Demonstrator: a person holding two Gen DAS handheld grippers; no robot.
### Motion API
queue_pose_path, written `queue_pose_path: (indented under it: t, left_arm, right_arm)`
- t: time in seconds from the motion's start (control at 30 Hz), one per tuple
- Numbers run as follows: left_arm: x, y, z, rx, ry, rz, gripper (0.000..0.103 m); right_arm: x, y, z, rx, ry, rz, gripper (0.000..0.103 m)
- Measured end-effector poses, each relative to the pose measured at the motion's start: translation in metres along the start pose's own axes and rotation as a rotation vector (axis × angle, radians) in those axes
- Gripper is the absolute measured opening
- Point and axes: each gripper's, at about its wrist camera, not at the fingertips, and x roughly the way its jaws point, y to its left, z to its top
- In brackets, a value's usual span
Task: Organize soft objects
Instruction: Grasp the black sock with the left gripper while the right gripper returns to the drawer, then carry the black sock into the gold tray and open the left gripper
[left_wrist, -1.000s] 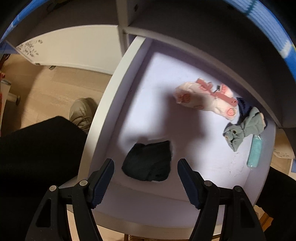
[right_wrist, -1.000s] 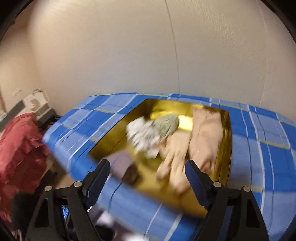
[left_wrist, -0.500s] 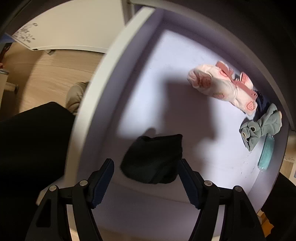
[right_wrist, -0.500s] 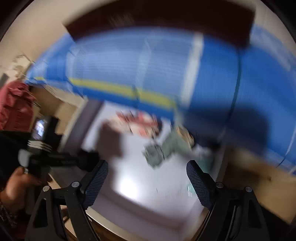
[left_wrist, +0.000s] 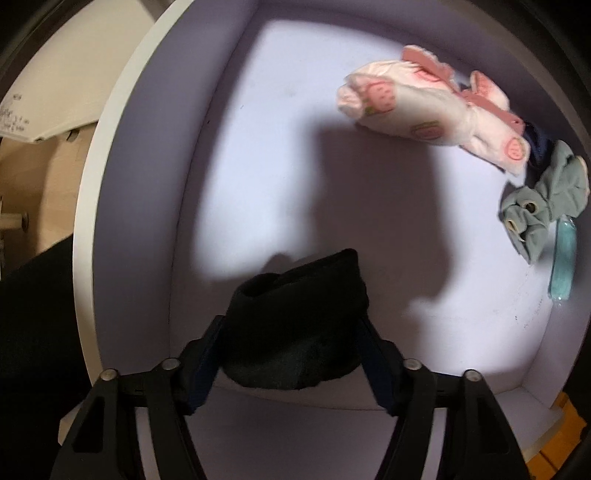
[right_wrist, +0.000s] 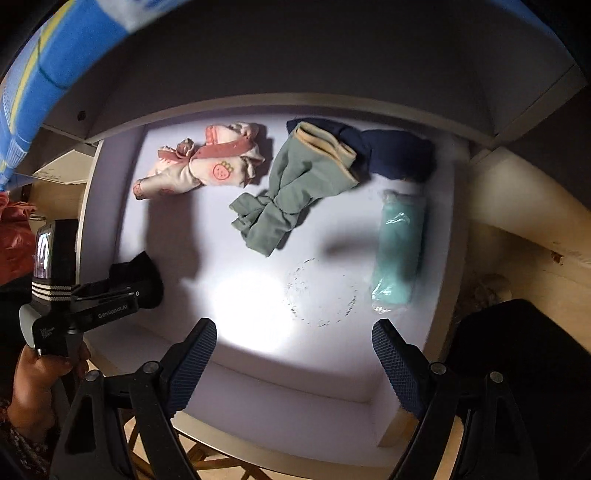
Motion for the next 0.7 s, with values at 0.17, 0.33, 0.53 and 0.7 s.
queue_pose_path:
  t: [0.17,0.33,0.53,0.7]
  left_arm:
    - [-0.016,0.002,0.001,0.0,-0.039,-0.023,0.046]
    - [-0.024,0.001,0.001,0.005,-0.048,-0.047,0.042]
    - [-0.058,0.002,0.001,-0.009,-0.119,-0.107,0.038]
    - [-0.1,0.001,-0.004,-0.013,-0.205,-0.174,0.038]
  right_arm:
    - [0.0,0.006,0.002,-0.019,0.01,0.008,0.087]
    - [0.004,0.004,0.002,-0.008,0.024,0.021,0.087]
    - [0.001,0.001,0.0,0.01,0.022,0.035,0.087]
    - [-0.003,0.003,0.001,0.008,0.014,0.05,0.087]
